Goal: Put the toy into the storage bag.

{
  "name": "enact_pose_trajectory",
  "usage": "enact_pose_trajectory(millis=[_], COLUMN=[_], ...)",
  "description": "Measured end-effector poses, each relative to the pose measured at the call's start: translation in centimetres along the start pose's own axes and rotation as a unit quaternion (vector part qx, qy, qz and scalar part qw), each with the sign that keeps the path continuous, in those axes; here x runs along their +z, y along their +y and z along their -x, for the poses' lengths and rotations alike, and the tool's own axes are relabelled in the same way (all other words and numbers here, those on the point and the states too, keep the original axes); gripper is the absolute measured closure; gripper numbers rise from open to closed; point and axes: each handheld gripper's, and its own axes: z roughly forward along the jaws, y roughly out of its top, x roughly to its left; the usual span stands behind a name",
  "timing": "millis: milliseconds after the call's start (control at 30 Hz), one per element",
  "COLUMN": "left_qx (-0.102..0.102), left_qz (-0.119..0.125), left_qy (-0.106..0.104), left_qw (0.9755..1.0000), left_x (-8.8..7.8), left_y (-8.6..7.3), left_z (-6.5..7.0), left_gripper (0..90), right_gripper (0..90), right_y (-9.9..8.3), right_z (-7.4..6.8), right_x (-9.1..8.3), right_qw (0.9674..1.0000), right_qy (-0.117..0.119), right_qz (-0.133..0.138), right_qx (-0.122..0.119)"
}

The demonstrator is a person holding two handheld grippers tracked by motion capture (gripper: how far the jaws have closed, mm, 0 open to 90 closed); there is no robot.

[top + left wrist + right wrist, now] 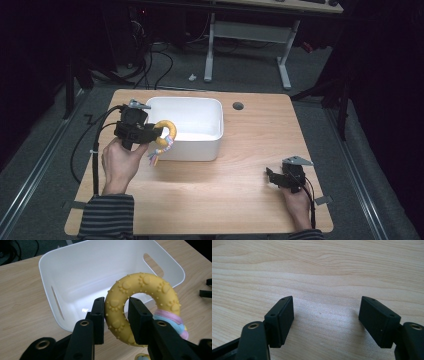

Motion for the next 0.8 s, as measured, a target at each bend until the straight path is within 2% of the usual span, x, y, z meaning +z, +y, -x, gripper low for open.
enact_pose_trajectory(millis=[267,333,467,800], left_qx=[-0.005,0.001,-0.004,-0.010], left_qz=[-0.006,-0.011,-0.005,-0.009], left_qy=[0.000,0.005,0.002,0.013], left_qw=[1.0000,0.9999,1.0000,0.9998], left_x=[0.7,1.0,1.2,1.9], left_y=[1.2,1.6,2.0,3.2], left_z=[-0.1,-0.1,-0.1,-0.9], left_gripper=[67.5,67.5,67.5,67.5], right_gripper=[28.6,28.6,28.6,28.6], right_y=[0.0,0.0,0.0,0.0], right_z=[0.0,0.0,0.0,0.0], right_x=[0.0,0.0,0.0,0.0], right_qw=[1.0000,1.0000,1.0000,1.0000], right_qy=[0.001,0.001,0.001,0.001], right_qz=[0.000,0.000,0.000,0.000], right_qx=[0.000,-0.001,-0.002,-0.002])
